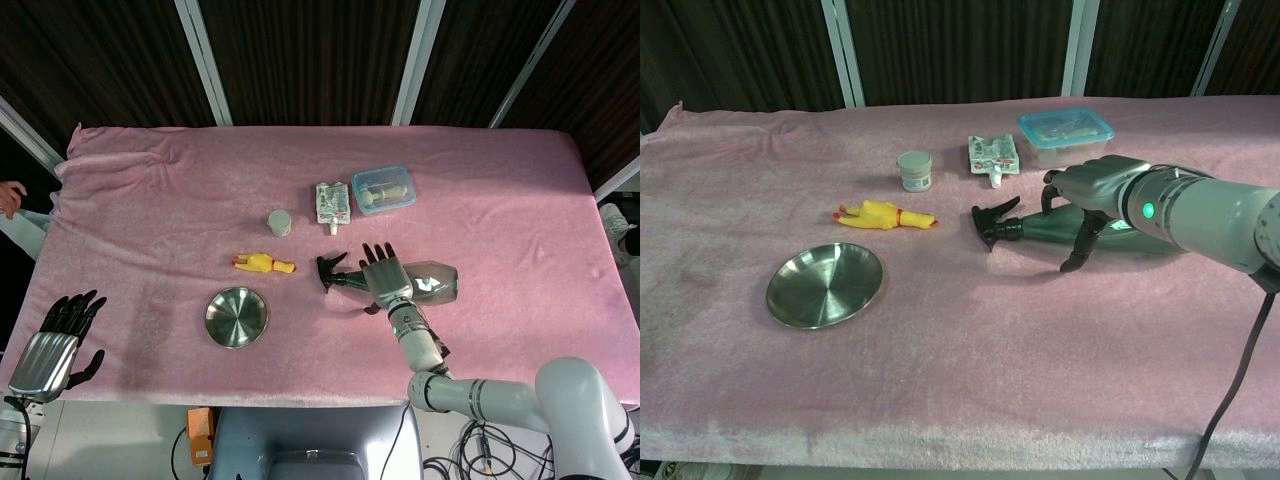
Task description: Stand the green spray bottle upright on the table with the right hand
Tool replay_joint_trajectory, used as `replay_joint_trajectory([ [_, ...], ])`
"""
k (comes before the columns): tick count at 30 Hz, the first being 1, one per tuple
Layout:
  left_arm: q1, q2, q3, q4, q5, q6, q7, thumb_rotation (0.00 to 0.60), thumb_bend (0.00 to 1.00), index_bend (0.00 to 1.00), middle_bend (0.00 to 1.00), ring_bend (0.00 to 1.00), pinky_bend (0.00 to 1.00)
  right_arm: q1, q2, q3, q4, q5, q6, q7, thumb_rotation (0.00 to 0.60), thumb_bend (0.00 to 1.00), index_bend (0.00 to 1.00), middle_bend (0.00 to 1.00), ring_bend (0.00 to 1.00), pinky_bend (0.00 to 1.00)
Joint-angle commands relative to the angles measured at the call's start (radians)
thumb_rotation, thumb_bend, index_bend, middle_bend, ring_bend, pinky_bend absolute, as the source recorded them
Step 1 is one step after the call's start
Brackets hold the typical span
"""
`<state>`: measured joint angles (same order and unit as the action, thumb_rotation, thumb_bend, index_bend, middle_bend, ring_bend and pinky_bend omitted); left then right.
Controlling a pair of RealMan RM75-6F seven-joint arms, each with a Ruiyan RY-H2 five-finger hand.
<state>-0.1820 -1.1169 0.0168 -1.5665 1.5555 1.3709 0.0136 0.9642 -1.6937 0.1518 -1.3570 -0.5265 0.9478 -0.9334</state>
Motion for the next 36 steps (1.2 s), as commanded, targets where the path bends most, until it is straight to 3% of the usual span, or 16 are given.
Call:
replay_joint_trajectory([
  [1,0.002,0.0,0.001,0.002,-0.001,0.002,-0.003,0.6,0.41,0.03,0.0,0.0,0.01,0.0,-0.004,-0.002,0.007,-0.001,-0.003,0.013,0.6,0.22,0.36,0.08,0.0,0.0],
  [10,0.0,0.005,-0.006,0.002,-0.003,0.006,-0.019,0.6,0.41,0.03,0.0,0.0,0.01,0.011,-0.021,-0.006,0.035,-0.005,-0.007,0.027,0.6,0.25,0.39,0.1,0.0,0.01],
  [13,-0.002,0.007,-0.006,0.002,-0.004,0.003,-0.024,0.6,0.41,0.03,0.0,0.0,0.01,0.013,-0.031,-0.005,0.048,-0.014,0.008,0.03,0.6,0.29,0.51,0.18,0.0,0.03],
  [15,-0.002,0.008,-0.007,0.002,0.0,0.006,-0.028,0.6,0.41,0.03,0.0,0.0,0.01,0.011,-0.044,-0.006,0.065,-0.027,0.031,0.031,0.6,0.31,0.61,0.29,0.06,0.07],
  [18,-0.002,0.01,-0.007,0.003,0.003,0.009,-0.034,0.6,0.41,0.03,0.0,0.0,0.01,0.007,-0.06,-0.012,0.084,-0.032,0.055,0.019,0.6,0.33,0.76,0.47,0.25,0.17],
  [21,-0.002,0.01,-0.007,0.004,0.004,0.011,-0.039,0.6,0.41,0.03,0.0,0.0,0.01,-0.003,-0.065,-0.01,0.091,-0.062,0.074,0.039,0.6,0.33,0.84,0.56,0.36,0.24],
  [26,-0.003,0.009,-0.005,0.005,0.008,0.01,-0.038,0.6,0.41,0.03,0.0,0.0,0.01,-0.062,-0.046,0.011,0.073,-0.222,0.132,0.226,0.6,0.34,0.89,0.6,0.41,0.35],
  [36,-0.001,0.002,-0.002,0.002,0.001,0.005,-0.017,0.6,0.41,0.03,0.0,0.0,0.01,-0.21,-0.022,0.05,0.065,-0.59,0.354,0.737,0.6,0.34,0.9,0.61,0.42,0.37],
])
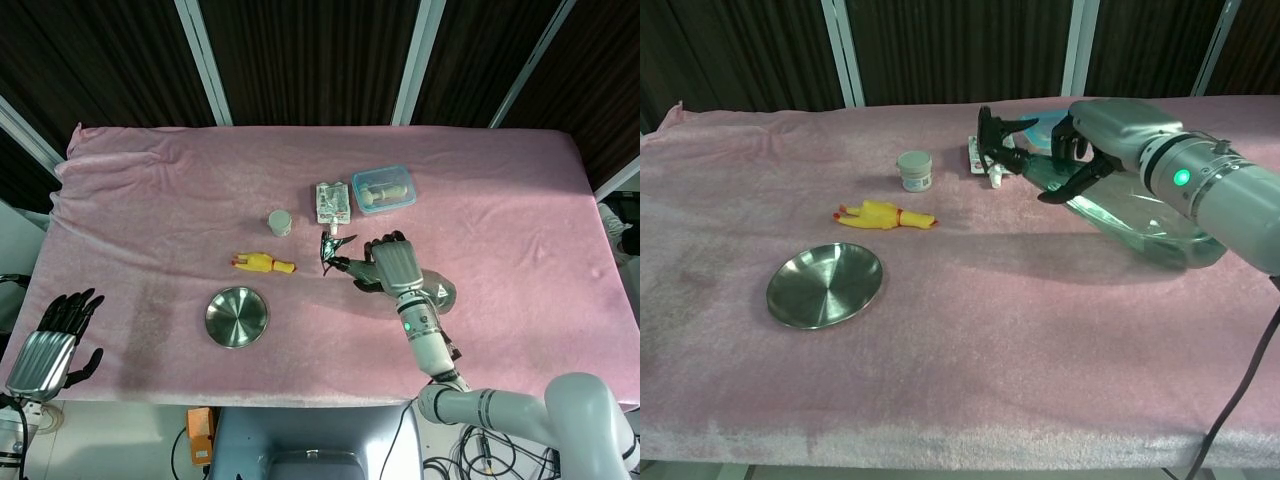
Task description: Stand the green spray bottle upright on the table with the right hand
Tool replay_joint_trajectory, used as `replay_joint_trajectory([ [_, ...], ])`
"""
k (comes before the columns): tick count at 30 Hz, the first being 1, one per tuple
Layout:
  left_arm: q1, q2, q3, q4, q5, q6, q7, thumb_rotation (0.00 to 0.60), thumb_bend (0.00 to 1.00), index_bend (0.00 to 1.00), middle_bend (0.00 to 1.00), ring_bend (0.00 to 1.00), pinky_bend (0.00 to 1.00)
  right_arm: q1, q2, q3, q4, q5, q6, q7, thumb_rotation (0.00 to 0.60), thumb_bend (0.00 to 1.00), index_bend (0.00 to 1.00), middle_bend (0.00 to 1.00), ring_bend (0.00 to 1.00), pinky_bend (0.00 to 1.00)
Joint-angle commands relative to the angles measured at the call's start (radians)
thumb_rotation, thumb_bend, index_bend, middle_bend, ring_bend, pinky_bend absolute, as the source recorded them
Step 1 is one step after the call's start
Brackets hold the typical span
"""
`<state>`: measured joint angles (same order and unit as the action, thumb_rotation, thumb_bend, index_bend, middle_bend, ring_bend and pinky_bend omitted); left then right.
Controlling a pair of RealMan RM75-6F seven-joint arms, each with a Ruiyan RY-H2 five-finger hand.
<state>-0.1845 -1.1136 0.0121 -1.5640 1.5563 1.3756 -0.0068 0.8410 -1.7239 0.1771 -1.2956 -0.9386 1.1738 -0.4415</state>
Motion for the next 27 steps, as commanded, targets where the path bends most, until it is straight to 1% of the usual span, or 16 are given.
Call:
replay_joint_trajectory([
  [1,0.001,-0.001,0.001,-0.001,0.001,0.003,0.004,0.6,0.41,0.03,0.0,0.0,0.01,-0.105,0.005,0.026,0.012,-0.216,0.152,0.325,0.6,0.34,0.89,0.61,0.42,0.37],
  [5,0.004,-0.002,0.003,-0.002,0.004,0.006,0.006,0.6,0.41,0.03,0.0,0.0,0.01,-0.17,-0.009,0.032,0.059,-0.302,0.212,0.608,0.6,0.34,0.88,0.61,0.42,0.37],
  [7,0.003,-0.002,0.003,-0.002,0.002,0.003,0.008,0.6,0.41,0.03,0.0,0.0,0.01,-0.2,-0.026,0.036,0.106,-0.331,0.24,0.74,0.6,0.34,0.87,0.61,0.42,0.37],
  [12,0.001,-0.002,0.004,-0.003,0.004,0.0,0.005,0.6,0.41,0.03,0.0,0.0,0.01,-0.245,-0.092,0.044,0.251,-0.388,0.293,0.994,0.6,0.34,0.86,0.61,0.42,0.37],
  [14,0.0,-0.002,0.004,-0.002,0.006,0.001,0.002,0.6,0.41,0.03,0.0,0.0,0.01,-0.252,-0.119,0.041,0.318,-0.412,0.305,1.067,0.6,0.34,0.86,0.61,0.42,0.37],
  [19,-0.001,-0.002,0.004,-0.001,0.004,-0.003,0.003,0.6,0.41,0.03,0.0,0.0,0.01,-0.27,-0.17,0.032,0.433,-0.448,0.317,1.163,0.6,0.34,0.85,0.61,0.42,0.37],
  [23,-0.001,-0.003,0.004,-0.002,0.003,-0.004,0.004,0.6,0.41,0.03,0.0,0.0,0.01,-0.279,-0.189,0.033,0.476,-0.456,0.316,1.191,0.6,0.34,0.8,0.61,0.42,0.38],
  [27,-0.003,-0.004,0.006,-0.002,0.004,-0.009,0.008,0.6,0.41,0.03,0.0,0.0,0.01,-0.286,-0.193,0.038,0.498,-0.459,0.297,1.206,0.6,0.34,0.78,0.61,0.42,0.38],
])
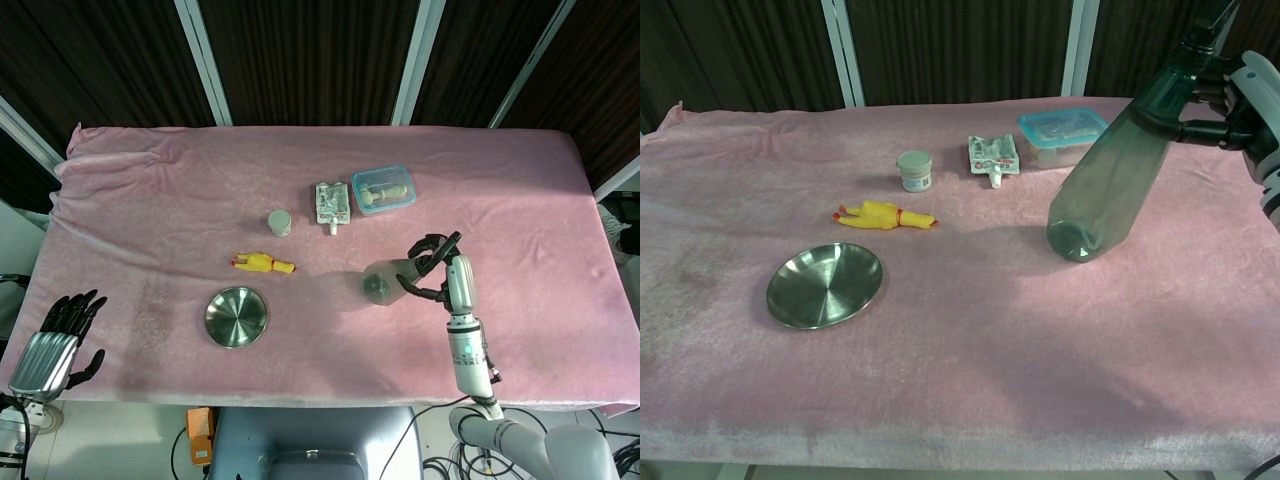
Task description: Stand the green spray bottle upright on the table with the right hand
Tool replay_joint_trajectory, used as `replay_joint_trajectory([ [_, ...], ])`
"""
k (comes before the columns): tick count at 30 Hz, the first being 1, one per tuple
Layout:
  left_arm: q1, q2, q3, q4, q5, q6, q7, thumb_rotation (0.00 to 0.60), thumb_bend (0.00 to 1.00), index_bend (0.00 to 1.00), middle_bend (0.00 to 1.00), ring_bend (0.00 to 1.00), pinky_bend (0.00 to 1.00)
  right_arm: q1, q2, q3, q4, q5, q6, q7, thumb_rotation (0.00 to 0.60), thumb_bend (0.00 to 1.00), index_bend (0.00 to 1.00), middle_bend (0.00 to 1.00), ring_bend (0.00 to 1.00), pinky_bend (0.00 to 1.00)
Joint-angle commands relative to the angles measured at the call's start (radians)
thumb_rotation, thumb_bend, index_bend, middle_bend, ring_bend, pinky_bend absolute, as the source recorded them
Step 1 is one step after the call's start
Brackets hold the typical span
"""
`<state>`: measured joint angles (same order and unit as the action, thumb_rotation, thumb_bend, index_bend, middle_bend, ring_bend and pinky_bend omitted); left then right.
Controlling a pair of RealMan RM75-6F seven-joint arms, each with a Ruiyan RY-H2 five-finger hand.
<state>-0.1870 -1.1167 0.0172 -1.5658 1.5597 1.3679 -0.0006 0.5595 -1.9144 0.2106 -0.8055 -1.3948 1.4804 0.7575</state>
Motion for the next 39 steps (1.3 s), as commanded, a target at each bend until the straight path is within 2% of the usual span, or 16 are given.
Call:
replay_joint_trajectory([
  [1,-0.001,-0.001,0.001,0.0,0.001,-0.002,0.002,0.6,0.41,0.03,0.0,0.0,0.01,-0.003,-0.001,0.009,0.009,-0.003,-0.013,0.009,0.6,0.34,0.78,0.61,0.42,0.38],
  [6,-0.004,-0.003,0.001,0.0,-0.002,-0.008,0.007,0.6,0.41,0.03,0.0,0.0,0.01,0.019,0.017,0.036,-0.003,0.006,-0.059,-0.014,0.6,0.34,0.76,0.6,0.42,0.38],
  [9,-0.005,-0.007,0.001,0.002,-0.004,-0.012,0.011,0.6,0.41,0.03,0.0,0.0,0.01,0.033,0.048,0.034,-0.039,0.008,-0.116,-0.058,0.6,0.34,0.7,0.56,0.4,0.38],
  [14,-0.009,-0.008,0.0,0.0,-0.007,-0.019,0.016,0.6,0.41,0.03,0.0,0.0,0.01,0.042,0.091,0.04,-0.104,0.014,-0.167,-0.116,0.6,0.34,0.52,0.45,0.32,0.37],
  [22,-0.01,-0.01,0.002,0.0,-0.003,-0.018,0.021,0.6,0.41,0.03,0.0,0.0,0.01,0.031,0.136,0.051,-0.181,0.014,-0.169,-0.166,0.6,0.34,0.21,0.36,0.27,0.34],
  [29,-0.01,-0.01,0.003,-0.001,-0.002,-0.018,0.021,0.6,0.41,0.03,0.0,0.0,0.01,0.025,0.154,0.048,-0.209,0.001,-0.158,-0.188,0.6,0.34,0.1,0.33,0.22,0.31],
  [32,-0.01,-0.01,0.002,-0.001,-0.002,-0.016,0.02,0.6,0.41,0.03,0.0,0.0,0.01,0.012,0.181,0.039,-0.253,-0.008,-0.153,-0.208,0.6,0.34,0.05,0.31,0.2,0.28],
  [39,-0.013,-0.011,0.003,-0.001,-0.003,-0.022,0.023,0.6,0.41,0.03,0.0,0.0,0.01,0.026,0.237,0.037,-0.337,0.012,-0.232,-0.306,0.6,0.33,0.0,0.24,0.12,0.21],
])
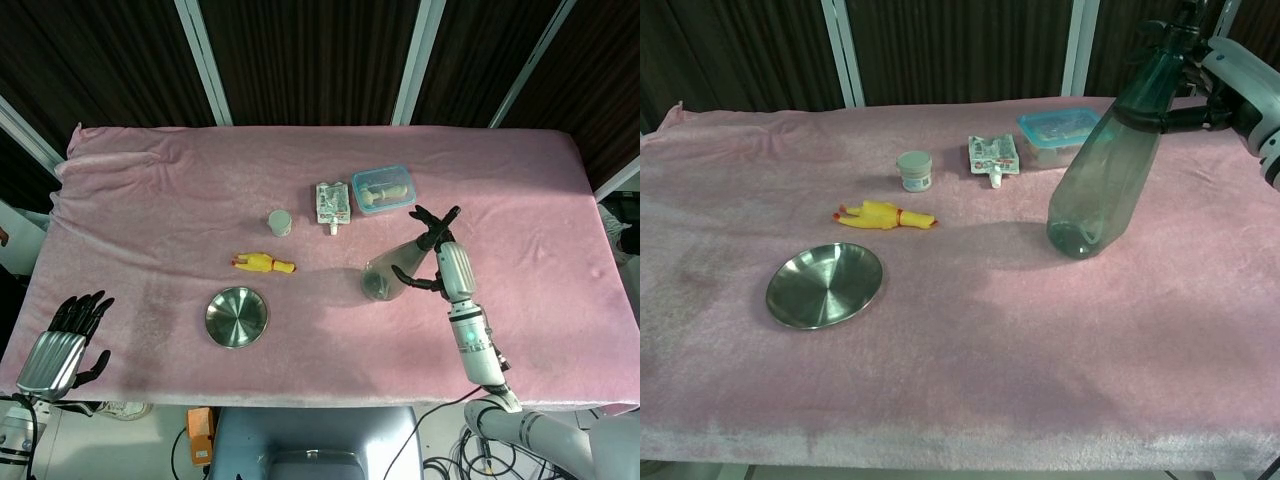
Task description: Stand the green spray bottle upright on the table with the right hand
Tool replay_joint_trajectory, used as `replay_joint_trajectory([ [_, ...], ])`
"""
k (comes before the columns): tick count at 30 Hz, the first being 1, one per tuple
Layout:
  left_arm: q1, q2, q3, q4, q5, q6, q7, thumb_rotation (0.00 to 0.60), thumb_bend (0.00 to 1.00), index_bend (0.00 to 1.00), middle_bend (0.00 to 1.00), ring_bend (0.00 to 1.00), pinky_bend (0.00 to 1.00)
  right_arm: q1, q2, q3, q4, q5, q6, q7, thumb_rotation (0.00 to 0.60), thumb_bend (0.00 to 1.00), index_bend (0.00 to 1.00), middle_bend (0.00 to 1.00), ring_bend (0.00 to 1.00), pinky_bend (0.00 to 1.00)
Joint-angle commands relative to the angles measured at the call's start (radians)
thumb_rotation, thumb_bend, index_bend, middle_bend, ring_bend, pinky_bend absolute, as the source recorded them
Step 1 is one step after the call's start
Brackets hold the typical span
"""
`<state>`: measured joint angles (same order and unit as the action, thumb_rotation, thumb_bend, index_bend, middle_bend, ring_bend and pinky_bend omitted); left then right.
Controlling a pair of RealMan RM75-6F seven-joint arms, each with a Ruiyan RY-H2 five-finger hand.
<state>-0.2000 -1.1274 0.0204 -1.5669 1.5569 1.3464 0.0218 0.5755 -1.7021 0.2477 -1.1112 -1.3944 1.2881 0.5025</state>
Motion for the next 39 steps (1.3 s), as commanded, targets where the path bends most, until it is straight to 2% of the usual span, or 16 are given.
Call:
replay_joint_trajectory([
  [1,-0.001,0.0,0.0,-0.001,0.0,-0.001,0.0,0.6,0.41,0.03,0.0,0.0,0.01,0.017,0.034,0.003,-0.044,0.02,-0.059,-0.078,0.6,0.33,0.0,0.23,0.11,0.2],
  [5,0.0,0.001,-0.001,0.0,-0.002,0.0,-0.002,0.6,0.41,0.03,0.0,0.0,0.01,0.036,0.062,0.012,-0.088,0.043,-0.106,-0.161,0.6,0.29,0.0,0.19,0.06,0.15],
  [9,0.001,0.003,-0.001,0.0,-0.002,0.004,-0.007,0.6,0.41,0.03,0.0,0.0,0.01,0.027,0.078,0.011,-0.123,0.05,-0.101,-0.2,0.6,0.28,0.0,0.18,0.04,0.13],
  [13,0.003,0.004,0.0,0.001,0.002,0.008,-0.008,0.6,0.41,0.03,0.0,0.0,0.01,0.01,0.092,-0.005,-0.127,0.051,-0.103,-0.211,0.6,0.27,0.0,0.16,0.02,0.11],
  [19,0.005,0.004,0.002,-0.002,0.005,0.012,-0.005,0.6,0.41,0.03,0.0,0.0,0.01,-0.017,0.154,-0.042,-0.146,0.06,-0.14,-0.252,0.6,0.24,0.0,0.07,0.0,0.04],
  [21,0.007,0.006,0.001,-0.002,0.005,0.017,-0.007,0.6,0.41,0.03,0.0,0.0,0.01,-0.041,0.192,-0.067,-0.169,0.051,-0.135,-0.274,0.6,0.23,0.0,0.05,0.0,0.02],
  [24,0.012,0.009,0.0,-0.002,0.004,0.027,-0.015,0.6,0.41,0.03,0.0,0.0,0.01,-0.104,0.299,-0.138,-0.247,0.031,-0.121,-0.349,0.6,0.22,0.0,0.01,0.0,0.0],
  [27,0.016,0.01,-0.002,0.001,0.004,0.037,-0.024,0.6,0.41,0.03,0.0,0.0,0.01,-0.196,0.444,-0.233,-0.388,0.045,-0.096,-0.492,0.6,0.22,0.0,0.0,0.0,0.0],
  [29,0.017,0.007,-0.006,0.007,0.01,0.049,-0.032,0.6,0.41,0.03,0.0,0.0,0.01,-0.275,0.528,-0.292,-0.493,0.059,-0.032,-0.601,0.6,0.22,0.0,0.0,0.0,0.0],
  [32,0.023,-0.001,-0.007,0.018,0.024,0.071,-0.037,0.6,0.41,0.03,0.0,0.0,0.01,-0.409,0.551,-0.349,-0.541,0.015,0.159,-0.68,0.6,0.22,0.0,0.0,0.0,0.0],
  [35,0.028,-0.006,-0.007,0.024,0.031,0.084,-0.032,0.6,0.41,0.03,0.0,0.0,0.01,-0.485,0.562,-0.384,-0.544,-0.066,0.278,-0.683,0.6,0.22,0.0,0.0,0.0,0.0],
  [37,0.03,-0.007,-0.006,0.024,0.031,0.085,-0.026,0.6,0.41,0.03,0.0,0.0,0.01,-0.502,0.56,-0.376,-0.536,-0.126,0.337,-0.629,0.6,0.22,0.0,0.0,0.0,0.0],
  [39,0.032,-0.007,-0.003,0.021,0.029,0.084,-0.016,0.6,0.4,0.03,0.0,0.0,0.01,-0.51,0.547,-0.371,-0.507,-0.138,0.342,-0.636,0.6,0.22,0.0,0.0,0.0,0.0],
])
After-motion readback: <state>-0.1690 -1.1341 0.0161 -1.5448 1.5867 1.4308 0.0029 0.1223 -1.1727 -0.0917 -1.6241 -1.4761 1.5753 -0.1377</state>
